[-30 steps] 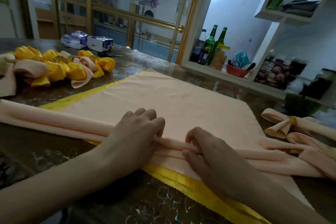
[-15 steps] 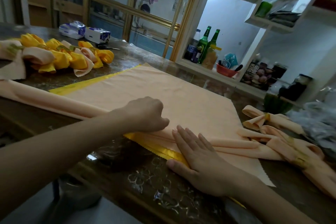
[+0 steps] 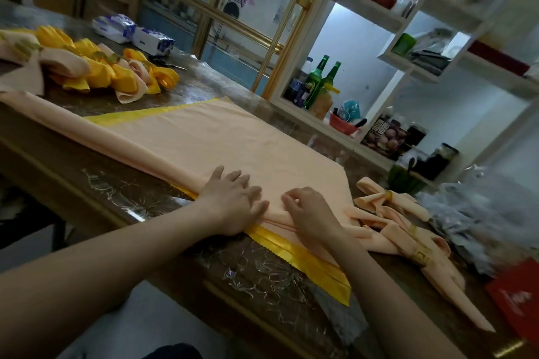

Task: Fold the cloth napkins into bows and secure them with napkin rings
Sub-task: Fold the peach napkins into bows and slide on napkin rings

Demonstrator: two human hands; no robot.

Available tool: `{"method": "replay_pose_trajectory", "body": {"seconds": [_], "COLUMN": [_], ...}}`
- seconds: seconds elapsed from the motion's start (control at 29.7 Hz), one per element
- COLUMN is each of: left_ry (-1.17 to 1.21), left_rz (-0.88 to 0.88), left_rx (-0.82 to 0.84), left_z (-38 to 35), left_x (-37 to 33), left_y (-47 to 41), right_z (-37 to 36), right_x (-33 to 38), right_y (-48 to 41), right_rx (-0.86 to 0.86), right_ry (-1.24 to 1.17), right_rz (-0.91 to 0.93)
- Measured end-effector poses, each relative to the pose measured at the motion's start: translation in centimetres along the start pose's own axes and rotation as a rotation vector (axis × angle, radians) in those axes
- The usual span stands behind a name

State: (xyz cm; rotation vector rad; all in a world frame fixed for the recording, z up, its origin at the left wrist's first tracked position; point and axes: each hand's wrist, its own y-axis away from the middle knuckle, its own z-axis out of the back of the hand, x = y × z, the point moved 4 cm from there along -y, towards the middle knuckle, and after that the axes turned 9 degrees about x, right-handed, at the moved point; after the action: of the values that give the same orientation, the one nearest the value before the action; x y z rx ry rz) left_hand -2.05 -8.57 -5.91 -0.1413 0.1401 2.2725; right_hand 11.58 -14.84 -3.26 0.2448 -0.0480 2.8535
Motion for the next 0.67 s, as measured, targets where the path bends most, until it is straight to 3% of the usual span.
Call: {"method": "replay_pose_trajectory", "body": {"seconds": [0.13, 0.51, 0.67], "left_ry": [-0.007, -0.008, -0.018], "left_rz": [-0.012, -0.009, 0.007], "left_rx": [-0.019, -0.027, -0.035], "left_z": [0.0, -0.1, 0.0], "left_x": [-0.1, 0.0, 0.3], "left_y": [-0.3, -0.2, -0.4], "right_z": [0.6, 2.9, 2.8], "right_x": [-0.9, -2.5, -1.8], "right_y": [2.4, 6.2, 5.8], "right_rx": [0.061, 0.081, 0.273], "right_ry": [-0.101, 0.151, 0.245], "right_rz": [0.051, 0.059, -0.005]}}
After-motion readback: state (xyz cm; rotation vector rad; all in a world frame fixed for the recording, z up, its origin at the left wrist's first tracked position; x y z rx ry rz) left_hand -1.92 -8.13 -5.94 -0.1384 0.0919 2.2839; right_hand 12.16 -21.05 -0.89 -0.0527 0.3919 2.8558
